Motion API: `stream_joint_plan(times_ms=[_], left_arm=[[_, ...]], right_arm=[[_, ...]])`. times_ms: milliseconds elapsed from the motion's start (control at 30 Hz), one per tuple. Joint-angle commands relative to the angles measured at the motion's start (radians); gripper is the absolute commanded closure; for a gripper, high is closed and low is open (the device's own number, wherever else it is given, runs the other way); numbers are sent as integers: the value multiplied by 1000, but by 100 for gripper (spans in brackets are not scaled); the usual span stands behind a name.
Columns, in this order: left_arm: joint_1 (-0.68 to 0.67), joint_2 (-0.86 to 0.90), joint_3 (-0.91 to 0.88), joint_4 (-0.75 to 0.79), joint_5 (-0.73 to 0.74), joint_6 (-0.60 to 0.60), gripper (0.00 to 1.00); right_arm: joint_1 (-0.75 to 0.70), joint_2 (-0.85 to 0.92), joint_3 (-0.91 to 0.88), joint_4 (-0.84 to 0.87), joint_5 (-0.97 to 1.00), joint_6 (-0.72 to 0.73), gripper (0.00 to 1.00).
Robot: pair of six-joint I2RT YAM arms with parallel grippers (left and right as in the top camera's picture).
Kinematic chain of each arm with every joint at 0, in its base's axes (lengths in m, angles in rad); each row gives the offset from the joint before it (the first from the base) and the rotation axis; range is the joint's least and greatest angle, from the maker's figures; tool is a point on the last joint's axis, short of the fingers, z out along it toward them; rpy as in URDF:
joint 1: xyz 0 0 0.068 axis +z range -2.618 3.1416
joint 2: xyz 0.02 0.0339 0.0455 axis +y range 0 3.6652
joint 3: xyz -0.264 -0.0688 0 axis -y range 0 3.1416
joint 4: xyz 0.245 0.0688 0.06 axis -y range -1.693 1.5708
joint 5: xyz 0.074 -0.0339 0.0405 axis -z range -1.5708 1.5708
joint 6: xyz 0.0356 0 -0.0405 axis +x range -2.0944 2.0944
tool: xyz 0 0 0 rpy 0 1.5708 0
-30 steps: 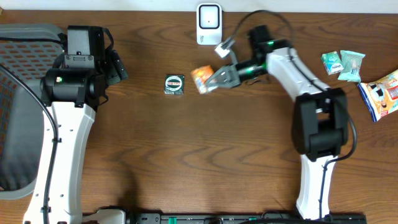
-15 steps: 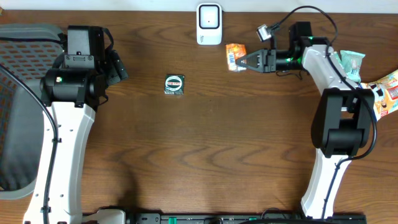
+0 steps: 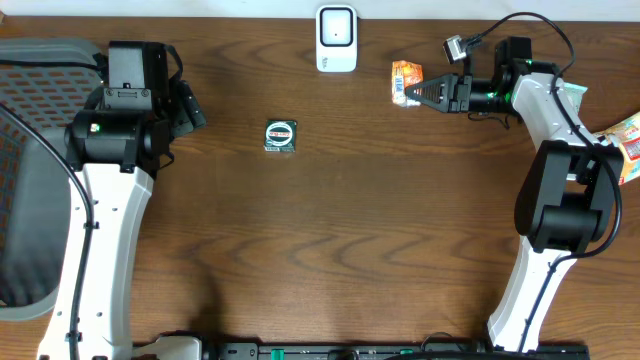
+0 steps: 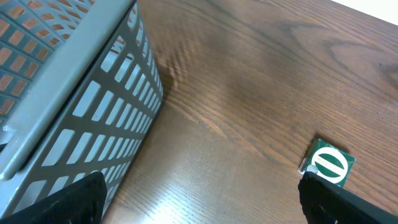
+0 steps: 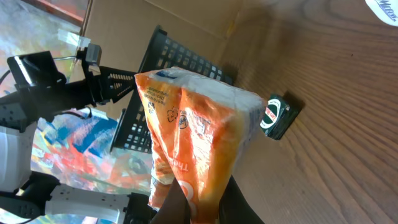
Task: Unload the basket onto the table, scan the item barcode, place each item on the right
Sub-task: 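Lift the orange pack and swing it right, turning it in the gripper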
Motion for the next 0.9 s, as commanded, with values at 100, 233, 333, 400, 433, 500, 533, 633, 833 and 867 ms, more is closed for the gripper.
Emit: stream_joint_plan(times_ms=[100,233,333,400,433,500,533,633,833,867], left_arm=[[3,4,3,-3,-13,13,2],[3,4,3,-4,-13,13,2],[3,4,3,-3,-13,13,2],[3,4,3,-3,-13,13,2],[3,4,3,-3,-13,13,2],[3,4,3,-3,-13,13,2],[3,4,3,-4,-13,13,2],[3,4,3,-3,-13,13,2],[3,4,3,-3,-13,13,2],[3,4,3,-4,-13,13,2]], right_arm=[[23,-16,17,-1,-35,-5,99],[58,-16,17,2,-35,-30,99],[90,-16,17,17,-35,-32,99],[113,-16,17,34,-35,-32,99],[127,-16,17,42,-35,-32,99],[150,-16,17,58,-35,-32,99],[160,-16,17,66,-35,-31,99],[183,-16,17,94,-24,-31,99],[192,-16,17,118,31,-4,99],[192,-16,17,119,31,-2,99]])
